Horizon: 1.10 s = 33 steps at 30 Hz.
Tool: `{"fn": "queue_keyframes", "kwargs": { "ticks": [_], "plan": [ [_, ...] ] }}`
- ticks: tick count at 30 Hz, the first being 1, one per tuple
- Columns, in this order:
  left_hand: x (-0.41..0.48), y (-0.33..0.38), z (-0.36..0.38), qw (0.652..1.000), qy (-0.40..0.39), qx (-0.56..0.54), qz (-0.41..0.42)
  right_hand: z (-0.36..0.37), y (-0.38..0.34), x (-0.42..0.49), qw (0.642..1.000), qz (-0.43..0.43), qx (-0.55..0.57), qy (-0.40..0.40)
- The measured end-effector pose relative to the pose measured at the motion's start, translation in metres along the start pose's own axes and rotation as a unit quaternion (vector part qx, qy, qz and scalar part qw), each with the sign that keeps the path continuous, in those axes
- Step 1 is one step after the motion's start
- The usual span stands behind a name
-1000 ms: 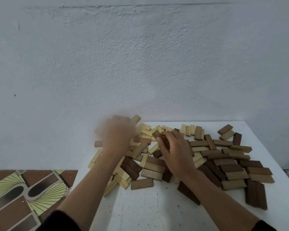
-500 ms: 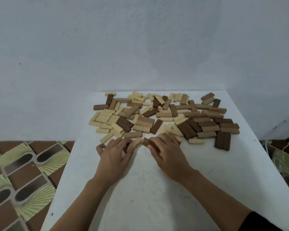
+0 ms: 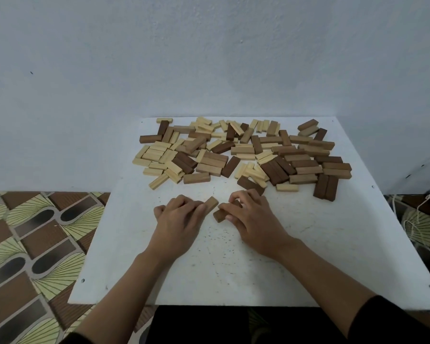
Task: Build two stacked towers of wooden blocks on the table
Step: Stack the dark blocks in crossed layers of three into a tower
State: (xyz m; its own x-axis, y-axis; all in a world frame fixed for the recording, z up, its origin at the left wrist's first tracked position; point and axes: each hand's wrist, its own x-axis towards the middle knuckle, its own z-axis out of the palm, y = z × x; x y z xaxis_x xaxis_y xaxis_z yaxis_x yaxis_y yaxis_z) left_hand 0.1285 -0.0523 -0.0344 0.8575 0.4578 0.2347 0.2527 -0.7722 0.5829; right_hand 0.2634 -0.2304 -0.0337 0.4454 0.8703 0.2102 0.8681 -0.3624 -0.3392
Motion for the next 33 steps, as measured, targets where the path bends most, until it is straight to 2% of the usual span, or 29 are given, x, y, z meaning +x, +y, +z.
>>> {"fn": "queue_keyframes", "kwargs": {
  "ticks": [4, 8, 12, 19, 26, 28, 31, 33],
  "plan": [
    [-0.005, -0.002, -0.003, 0.999, -0.027, -0.02, 0.019, -0.004, -0.005, 0.001, 0.999, -0.023, 0.041, -0.01],
    [-0.006, -0.005, -0.005, 0.996, -0.05, -0.063, 0.045, -0.008, -0.011, 0.006, 0.994, -0.002, 0.103, -0.019],
    [-0.004, -0.011, -0.006, 0.993, -0.072, -0.049, 0.075, -0.004, -0.013, 0.011, 0.989, 0.008, 0.149, -0.014],
    [0.0, -0.016, -0.005, 0.991, -0.089, -0.007, 0.096, 0.002, -0.012, 0.014, 0.987, 0.017, 0.162, 0.018],
    [-0.001, -0.017, -0.001, 0.991, -0.087, 0.001, 0.101, 0.006, -0.014, 0.011, 0.986, 0.026, 0.167, 0.013],
    [-0.001, -0.018, -0.001, 0.991, -0.089, 0.006, 0.102, 0.001, -0.013, 0.008, 0.987, 0.033, 0.15, 0.047],
    [0.0, -0.018, -0.002, 0.991, -0.088, 0.001, 0.098, -0.007, -0.001, 0.004, 0.987, 0.056, 0.055, 0.143],
    [0.001, -0.018, -0.002, 0.992, -0.09, 0.003, 0.093, -0.014, 0.008, 0.003, 0.984, 0.104, 0.0, 0.145]
  ]
}}
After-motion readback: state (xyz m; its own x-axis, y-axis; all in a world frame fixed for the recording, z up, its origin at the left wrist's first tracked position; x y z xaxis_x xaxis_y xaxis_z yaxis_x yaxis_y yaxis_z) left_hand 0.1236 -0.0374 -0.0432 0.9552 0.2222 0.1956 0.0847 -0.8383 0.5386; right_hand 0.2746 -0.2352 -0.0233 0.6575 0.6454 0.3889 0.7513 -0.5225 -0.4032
